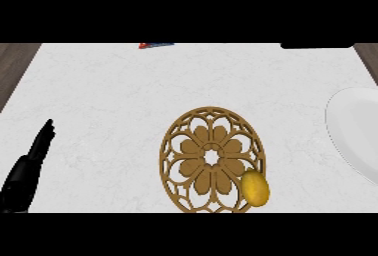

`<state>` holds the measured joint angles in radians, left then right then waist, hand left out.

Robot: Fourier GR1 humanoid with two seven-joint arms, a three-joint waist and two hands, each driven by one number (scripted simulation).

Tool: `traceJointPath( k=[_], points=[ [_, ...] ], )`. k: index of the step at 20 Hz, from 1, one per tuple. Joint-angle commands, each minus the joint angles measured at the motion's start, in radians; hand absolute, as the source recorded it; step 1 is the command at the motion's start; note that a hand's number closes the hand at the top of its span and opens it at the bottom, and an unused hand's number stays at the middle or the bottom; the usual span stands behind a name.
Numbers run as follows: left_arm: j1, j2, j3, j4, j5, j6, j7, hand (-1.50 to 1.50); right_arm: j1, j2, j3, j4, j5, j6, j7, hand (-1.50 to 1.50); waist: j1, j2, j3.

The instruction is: Pick the squash from the placemat and place it in the plate

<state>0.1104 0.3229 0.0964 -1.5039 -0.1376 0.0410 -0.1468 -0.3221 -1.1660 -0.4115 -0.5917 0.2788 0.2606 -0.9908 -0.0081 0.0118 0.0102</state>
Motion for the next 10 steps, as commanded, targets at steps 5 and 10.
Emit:
traceJointPath(
  k=[5,10],
  points=[
    [-0.03,0.018,-0.004,0.002,-0.001,-0.029,-0.001,0.0,-0.021,0.0,0.058,0.069,-0.02,0.173,-0.198,1.5,0.033,-0.003,-0.005],
    [-0.047,-0.003,-0.026,0.014,-0.022,-0.02,0.006,0.0,-0.108,0.048,0.171,0.037,0.035,0.163,-0.103,1.5,0.051,0.001,-0.007]
  ],
)
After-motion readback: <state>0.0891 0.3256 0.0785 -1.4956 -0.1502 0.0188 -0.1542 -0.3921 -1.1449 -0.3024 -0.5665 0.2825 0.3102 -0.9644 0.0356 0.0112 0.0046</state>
